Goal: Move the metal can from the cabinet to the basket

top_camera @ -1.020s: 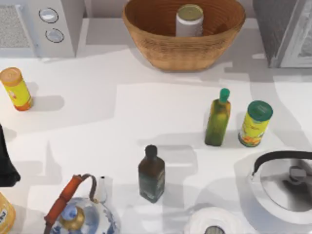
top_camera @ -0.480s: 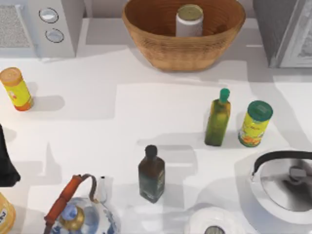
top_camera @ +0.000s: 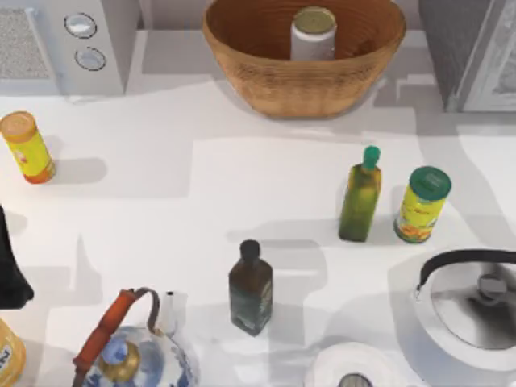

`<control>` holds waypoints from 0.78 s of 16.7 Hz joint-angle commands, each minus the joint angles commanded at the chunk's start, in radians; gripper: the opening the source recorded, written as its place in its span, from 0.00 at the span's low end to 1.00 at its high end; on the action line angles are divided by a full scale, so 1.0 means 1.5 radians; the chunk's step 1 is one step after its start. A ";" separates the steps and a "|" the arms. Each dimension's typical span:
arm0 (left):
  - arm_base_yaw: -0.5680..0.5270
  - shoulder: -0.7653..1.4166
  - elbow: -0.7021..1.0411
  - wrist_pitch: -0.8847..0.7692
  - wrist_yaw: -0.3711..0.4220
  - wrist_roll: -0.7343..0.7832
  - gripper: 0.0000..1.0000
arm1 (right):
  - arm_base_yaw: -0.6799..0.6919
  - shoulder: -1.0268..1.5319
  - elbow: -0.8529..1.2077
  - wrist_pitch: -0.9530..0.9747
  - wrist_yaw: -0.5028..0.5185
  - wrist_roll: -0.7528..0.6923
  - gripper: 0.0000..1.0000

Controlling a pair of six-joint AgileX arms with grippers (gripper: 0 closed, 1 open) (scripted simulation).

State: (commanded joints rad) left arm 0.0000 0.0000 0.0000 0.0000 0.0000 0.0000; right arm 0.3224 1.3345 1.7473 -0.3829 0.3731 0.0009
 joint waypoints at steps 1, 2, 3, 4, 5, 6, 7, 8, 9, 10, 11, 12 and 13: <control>0.000 0.000 0.000 0.000 0.000 0.000 1.00 | -0.005 -0.020 -0.026 0.006 -0.005 0.000 1.00; 0.000 0.000 0.000 0.000 0.000 0.000 1.00 | -0.010 -0.042 -0.056 0.012 -0.012 0.000 1.00; 0.000 0.000 0.000 0.000 0.000 0.000 1.00 | -0.016 -0.069 -0.091 0.020 -0.019 0.000 1.00; 0.000 0.000 0.000 0.000 0.000 0.000 1.00 | -0.023 -0.098 -0.129 0.028 -0.027 0.000 1.00; 0.000 0.000 0.000 0.000 0.000 0.000 1.00 | -0.031 -0.130 -0.171 0.037 -0.037 -0.001 1.00; 0.000 0.000 0.000 0.000 0.000 0.000 1.00 | -0.039 -0.164 -0.216 0.047 -0.046 -0.001 1.00; 0.000 0.000 0.000 0.000 0.000 0.000 1.00 | -0.048 -0.202 -0.265 0.057 -0.057 -0.001 1.00; 0.000 0.000 0.000 0.000 0.000 0.000 1.00 | -0.058 -0.241 -0.317 0.069 -0.068 -0.001 1.00; 0.000 0.000 0.000 0.000 0.000 0.000 1.00 | -0.068 -0.282 -0.371 0.081 -0.079 -0.001 1.00; 0.000 0.000 0.000 0.000 0.000 0.000 1.00 | -0.079 -0.326 -0.428 0.093 -0.091 -0.001 1.00; 0.000 0.000 0.000 0.000 0.000 0.000 1.00 | -0.090 -0.370 -0.486 0.106 -0.103 -0.001 1.00; 0.000 0.000 0.000 0.000 0.000 0.000 1.00 | -0.101 -0.415 -0.545 0.119 -0.116 -0.001 1.00; 0.000 0.000 0.000 0.000 0.000 0.000 1.00 | -0.113 -0.461 -0.606 0.132 -0.128 -0.001 1.00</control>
State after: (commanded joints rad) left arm 0.0000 0.0000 0.0000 0.0000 0.0000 0.0000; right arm 0.1529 0.6427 0.8385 -0.1843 0.1807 -0.0010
